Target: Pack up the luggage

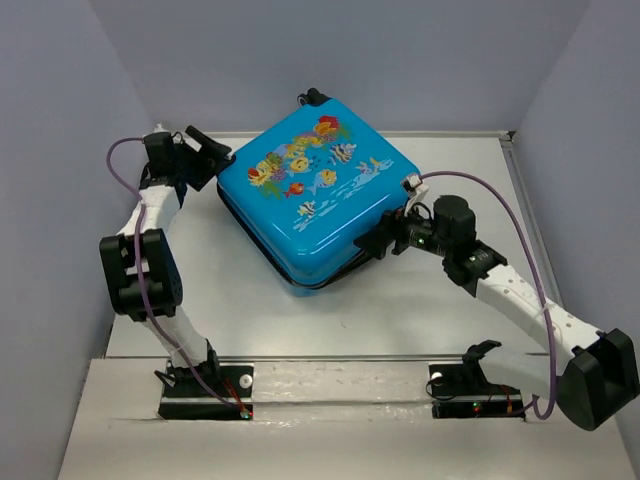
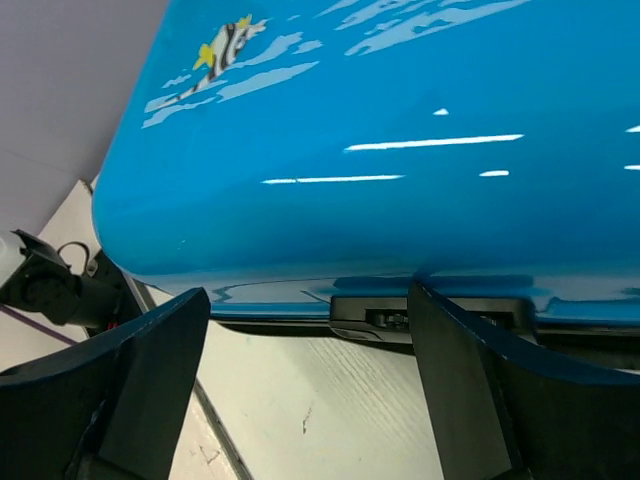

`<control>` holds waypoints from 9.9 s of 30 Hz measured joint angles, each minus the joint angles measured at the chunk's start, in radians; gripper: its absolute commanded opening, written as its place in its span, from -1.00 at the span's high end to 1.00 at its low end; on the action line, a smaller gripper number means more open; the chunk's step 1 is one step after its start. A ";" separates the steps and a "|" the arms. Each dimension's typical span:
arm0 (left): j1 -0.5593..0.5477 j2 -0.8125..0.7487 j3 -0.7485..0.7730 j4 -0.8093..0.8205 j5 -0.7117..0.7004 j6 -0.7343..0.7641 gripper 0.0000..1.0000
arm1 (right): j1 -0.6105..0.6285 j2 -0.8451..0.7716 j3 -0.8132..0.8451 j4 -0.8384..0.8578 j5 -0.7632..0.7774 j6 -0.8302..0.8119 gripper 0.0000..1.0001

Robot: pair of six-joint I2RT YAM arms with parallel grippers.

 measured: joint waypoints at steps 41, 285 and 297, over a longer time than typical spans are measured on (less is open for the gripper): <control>-0.008 0.041 0.275 0.141 0.084 -0.284 0.89 | 0.060 -0.083 -0.126 0.034 0.089 -0.009 -0.75; -0.286 -1.096 -0.875 0.159 -0.320 -0.195 0.88 | -0.347 0.062 -0.489 0.609 -0.097 -0.034 -0.03; -0.288 -1.098 -0.877 0.163 -0.303 -0.190 0.88 | -0.346 0.145 -0.463 0.684 -0.166 -0.052 0.70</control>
